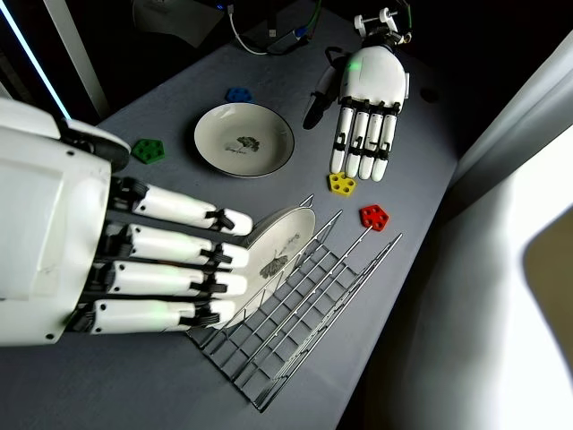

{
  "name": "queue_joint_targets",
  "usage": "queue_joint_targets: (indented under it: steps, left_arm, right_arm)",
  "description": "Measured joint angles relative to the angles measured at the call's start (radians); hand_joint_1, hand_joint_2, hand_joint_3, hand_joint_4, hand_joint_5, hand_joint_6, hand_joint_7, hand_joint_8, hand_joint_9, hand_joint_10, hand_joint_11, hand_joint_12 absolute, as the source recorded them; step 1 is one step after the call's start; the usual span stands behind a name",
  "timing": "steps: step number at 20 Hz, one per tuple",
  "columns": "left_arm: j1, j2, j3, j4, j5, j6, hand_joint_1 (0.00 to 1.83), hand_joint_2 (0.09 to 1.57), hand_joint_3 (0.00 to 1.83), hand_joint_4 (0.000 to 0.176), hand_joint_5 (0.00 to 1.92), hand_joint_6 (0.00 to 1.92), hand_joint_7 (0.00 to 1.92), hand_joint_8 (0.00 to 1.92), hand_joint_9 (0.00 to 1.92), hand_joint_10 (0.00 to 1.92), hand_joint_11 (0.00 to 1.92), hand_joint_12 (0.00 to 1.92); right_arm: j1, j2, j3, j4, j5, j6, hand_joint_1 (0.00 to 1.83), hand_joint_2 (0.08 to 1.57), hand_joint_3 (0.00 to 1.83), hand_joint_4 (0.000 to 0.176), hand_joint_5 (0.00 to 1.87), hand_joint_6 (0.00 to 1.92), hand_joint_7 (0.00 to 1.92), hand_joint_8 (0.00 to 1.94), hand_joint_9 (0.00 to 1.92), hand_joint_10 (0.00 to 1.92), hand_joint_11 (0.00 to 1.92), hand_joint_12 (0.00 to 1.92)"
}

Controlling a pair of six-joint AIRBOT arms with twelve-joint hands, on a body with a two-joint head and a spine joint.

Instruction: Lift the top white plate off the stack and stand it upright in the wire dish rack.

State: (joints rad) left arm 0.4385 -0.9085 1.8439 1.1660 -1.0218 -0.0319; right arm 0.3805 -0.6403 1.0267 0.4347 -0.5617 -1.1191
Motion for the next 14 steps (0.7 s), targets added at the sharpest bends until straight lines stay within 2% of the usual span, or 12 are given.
queue_joint_targets:
  steps: [5,6,7,9,11,13,14]
  left_arm:
    - [0.000,0.000,0.000,0.002,0.002,0.000,0.34,1.09,0.00,0.000,0.04,0.00,0.05,0.00,0.06,0.01,0.00,0.21]
    - [0.000,0.000,0.000,0.002,0.001,0.000,0.33,1.09,0.00,0.000,0.05,0.00,0.06,0.00,0.07,0.01,0.00,0.26]
    - [0.000,0.000,0.000,0.002,0.002,0.000,0.33,1.09,0.00,0.000,0.06,0.00,0.07,0.00,0.07,0.00,0.00,0.31]
    - [0.000,0.000,0.000,0.002,0.001,0.000,0.33,1.08,0.00,0.000,0.06,0.00,0.07,0.00,0.07,0.00,0.00,0.30]
    - [0.000,0.000,0.000,0.002,0.000,-0.001,0.33,1.08,0.00,0.000,0.06,0.00,0.06,0.00,0.07,0.00,0.00,0.27]
    - [0.000,0.000,0.000,0.003,0.001,-0.001,0.31,1.09,0.00,0.000,0.00,0.00,0.02,0.00,0.04,0.00,0.00,0.22]
    - [0.000,0.000,0.000,0.003,0.000,-0.002,0.27,1.09,0.00,0.000,0.05,0.01,0.05,0.01,0.07,0.01,0.00,0.31]
  right_arm:
    - [-0.005,0.002,-0.003,-0.033,-0.011,0.042,0.69,1.05,0.00,0.048,0.28,0.00,0.20,0.00,0.14,0.00,0.00,0.53]
    - [-0.005,0.003,-0.005,-0.033,-0.017,0.043,0.65,1.07,0.00,0.042,0.23,0.00,0.17,0.00,0.12,0.00,0.00,0.49]
    - [-0.005,0.008,-0.008,-0.038,-0.024,0.044,0.62,1.06,0.00,0.044,0.23,0.00,0.19,0.01,0.14,0.01,0.00,0.53]
    - [-0.005,0.011,-0.018,-0.098,-0.056,0.122,0.64,1.04,0.00,0.039,0.22,0.00,0.19,0.00,0.15,0.00,0.00,0.55]
    - [-0.005,0.016,-0.027,-0.129,-0.088,0.145,0.62,1.05,0.00,0.042,0.23,0.00,0.21,0.00,0.17,0.01,0.00,0.59]
    - [-0.006,0.020,-0.031,-0.137,-0.099,0.165,0.67,1.04,0.00,0.043,0.27,0.01,0.22,0.00,0.18,0.00,0.00,0.62]
    - [-0.011,0.022,-0.034,-0.143,-0.097,0.179,0.61,1.06,0.01,0.050,0.24,0.00,0.21,0.00,0.17,0.00,0.00,0.62]
